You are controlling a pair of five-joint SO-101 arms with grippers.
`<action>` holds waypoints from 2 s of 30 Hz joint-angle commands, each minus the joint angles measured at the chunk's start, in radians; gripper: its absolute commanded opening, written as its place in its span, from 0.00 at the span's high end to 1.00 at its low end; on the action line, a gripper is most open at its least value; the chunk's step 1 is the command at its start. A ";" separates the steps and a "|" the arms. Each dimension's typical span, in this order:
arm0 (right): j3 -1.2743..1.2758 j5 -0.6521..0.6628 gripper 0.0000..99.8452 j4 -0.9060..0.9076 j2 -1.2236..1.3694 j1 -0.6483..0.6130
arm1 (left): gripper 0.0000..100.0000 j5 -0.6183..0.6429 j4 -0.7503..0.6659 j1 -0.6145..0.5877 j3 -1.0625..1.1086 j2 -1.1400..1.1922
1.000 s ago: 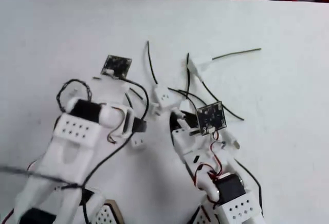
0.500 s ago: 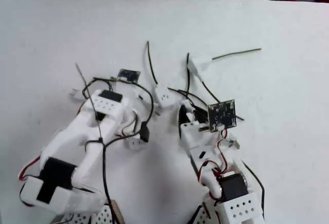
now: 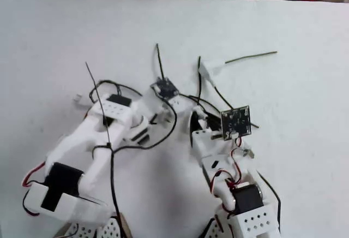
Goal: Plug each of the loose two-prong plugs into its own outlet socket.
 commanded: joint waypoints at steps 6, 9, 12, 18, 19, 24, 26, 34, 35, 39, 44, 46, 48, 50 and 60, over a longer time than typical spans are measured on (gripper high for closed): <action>-0.044 -0.005 0.98 -0.021 -0.012 0.010 | 0.69 -0.006 0.103 -0.113 -0.229 -0.010; -0.044 -0.003 0.98 -0.018 -0.012 0.007 | 0.69 0.000 0.244 -0.142 -0.342 -0.010; -0.044 -0.003 0.98 -0.015 -0.012 0.002 | 0.69 0.066 0.354 -0.185 -0.446 -0.028; -0.046 -0.003 0.98 0.010 -0.010 -0.047 | 0.69 0.186 0.422 -0.275 -0.453 -0.306; -0.048 -0.003 0.98 0.021 -0.010 -0.068 | 0.69 0.216 0.417 -0.289 -0.425 -0.378; -0.052 -0.002 0.98 0.058 -0.010 -0.189 | 0.69 0.333 0.402 -0.360 -0.215 -0.711; -0.068 0.002 0.98 0.059 -0.001 -0.222 | 0.69 0.358 0.388 -0.395 -0.107 -0.829; -0.244 0.032 0.98 -0.015 0.358 -0.355 | 0.69 0.381 0.150 -0.527 0.370 -1.116; -0.272 0.032 0.98 -0.036 0.418 -0.383 | 0.69 0.381 0.129 -0.527 0.417 -1.127; -0.394 0.041 0.98 -0.084 0.645 -0.473 | 0.69 0.451 0.043 -0.541 0.559 -1.152; -0.560 0.095 0.98 -0.085 0.921 -0.521 | 0.69 0.480 -0.015 -0.691 0.582 -1.155; -0.631 0.097 0.98 -0.085 1.029 -0.524 | 0.69 0.506 -0.035 -0.716 0.611 -1.159; -0.695 0.097 0.98 -0.085 1.127 -0.524 | 0.69 0.508 -0.061 -0.722 0.628 -1.159; -0.750 0.097 0.98 -0.085 1.219 -0.524 | 0.69 0.512 -0.066 -0.723 0.631 -1.159; -0.879 0.097 0.98 -0.153 1.492 -0.518 | 0.69 0.512 -0.068 -0.723 0.634 -1.158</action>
